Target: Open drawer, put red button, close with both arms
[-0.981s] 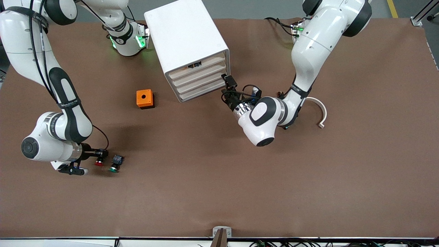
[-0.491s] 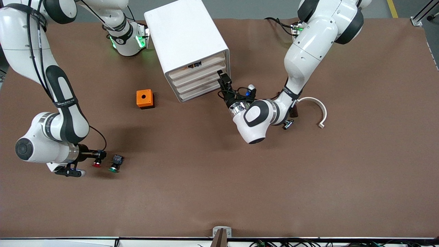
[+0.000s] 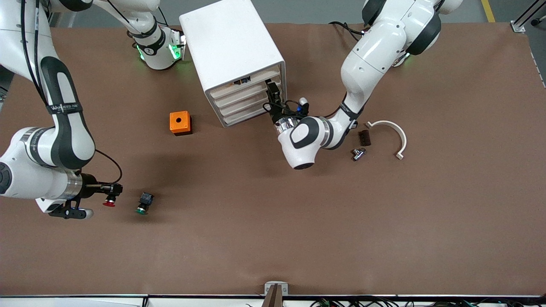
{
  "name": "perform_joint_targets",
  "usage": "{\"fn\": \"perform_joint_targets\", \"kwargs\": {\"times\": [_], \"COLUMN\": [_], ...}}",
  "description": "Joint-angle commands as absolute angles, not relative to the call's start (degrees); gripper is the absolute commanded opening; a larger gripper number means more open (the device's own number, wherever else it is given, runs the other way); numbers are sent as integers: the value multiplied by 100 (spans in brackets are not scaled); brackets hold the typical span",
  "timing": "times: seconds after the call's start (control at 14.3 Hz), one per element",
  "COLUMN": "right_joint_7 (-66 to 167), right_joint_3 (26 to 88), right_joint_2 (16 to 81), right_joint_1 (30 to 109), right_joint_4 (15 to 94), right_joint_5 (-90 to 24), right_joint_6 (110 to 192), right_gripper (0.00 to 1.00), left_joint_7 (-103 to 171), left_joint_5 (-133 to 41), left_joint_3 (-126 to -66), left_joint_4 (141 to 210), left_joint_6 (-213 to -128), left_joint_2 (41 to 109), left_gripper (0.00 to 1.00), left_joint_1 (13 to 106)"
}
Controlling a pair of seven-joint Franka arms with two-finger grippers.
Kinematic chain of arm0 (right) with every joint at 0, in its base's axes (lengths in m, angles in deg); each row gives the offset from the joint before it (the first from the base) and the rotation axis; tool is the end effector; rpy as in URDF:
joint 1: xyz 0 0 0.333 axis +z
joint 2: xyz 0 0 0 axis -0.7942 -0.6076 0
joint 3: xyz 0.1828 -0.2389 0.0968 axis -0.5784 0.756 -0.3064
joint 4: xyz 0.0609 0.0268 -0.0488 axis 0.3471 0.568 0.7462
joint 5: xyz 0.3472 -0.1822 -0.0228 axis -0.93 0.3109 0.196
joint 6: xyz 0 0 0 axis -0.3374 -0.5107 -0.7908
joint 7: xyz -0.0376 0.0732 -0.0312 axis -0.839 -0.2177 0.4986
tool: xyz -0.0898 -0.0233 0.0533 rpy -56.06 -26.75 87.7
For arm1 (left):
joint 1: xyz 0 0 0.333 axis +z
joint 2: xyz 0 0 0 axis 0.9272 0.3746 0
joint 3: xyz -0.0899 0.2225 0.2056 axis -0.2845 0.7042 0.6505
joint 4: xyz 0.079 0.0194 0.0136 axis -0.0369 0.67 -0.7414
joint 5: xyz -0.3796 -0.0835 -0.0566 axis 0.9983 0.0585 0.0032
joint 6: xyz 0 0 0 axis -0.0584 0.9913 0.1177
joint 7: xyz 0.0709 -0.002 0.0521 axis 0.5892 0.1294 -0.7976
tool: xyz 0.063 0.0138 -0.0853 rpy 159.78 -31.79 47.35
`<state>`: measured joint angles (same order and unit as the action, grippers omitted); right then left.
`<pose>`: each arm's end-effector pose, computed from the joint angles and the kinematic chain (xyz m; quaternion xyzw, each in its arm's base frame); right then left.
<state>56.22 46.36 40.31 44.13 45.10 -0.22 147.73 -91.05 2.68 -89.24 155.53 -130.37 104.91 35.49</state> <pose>0.6752 -0.0407 0.3092 -0.9932 0.0564 0.0816 0.0609 0.4069 -0.5057 0.1669 -0.4375 -0.5883 0.5583 0.3883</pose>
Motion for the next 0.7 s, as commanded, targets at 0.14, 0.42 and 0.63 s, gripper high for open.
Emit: {"fn": "perform_joint_targets", "kwargs": {"times": [0.14, 0.42, 0.63], "right_joint_7": [6616, 7713, 8951], "right_joint_3": [4635, 4617, 4609], "right_joint_2": [4526, 4824, 5044], "right_joint_1": [4713, 5029, 5459], "right_joint_4": [4582, 4582, 4556], "right_joint_5": [-90, -99, -116], "right_joint_6": [14100, 13651, 13353], "right_gripper": [2, 1, 1], "left_joint_7": [-9223, -9372, -9364], "left_joint_5": [384, 551, 507], "left_joint_3": [-8917, -8899, -8873], "left_joint_4": [15385, 15385, 15385], "left_joint_6": [-12947, -12938, -12947], "left_joint_2": [10576, 10567, 10558], "left_gripper": [21, 15, 14], "left_joint_1": [3530, 3539, 3557]}}
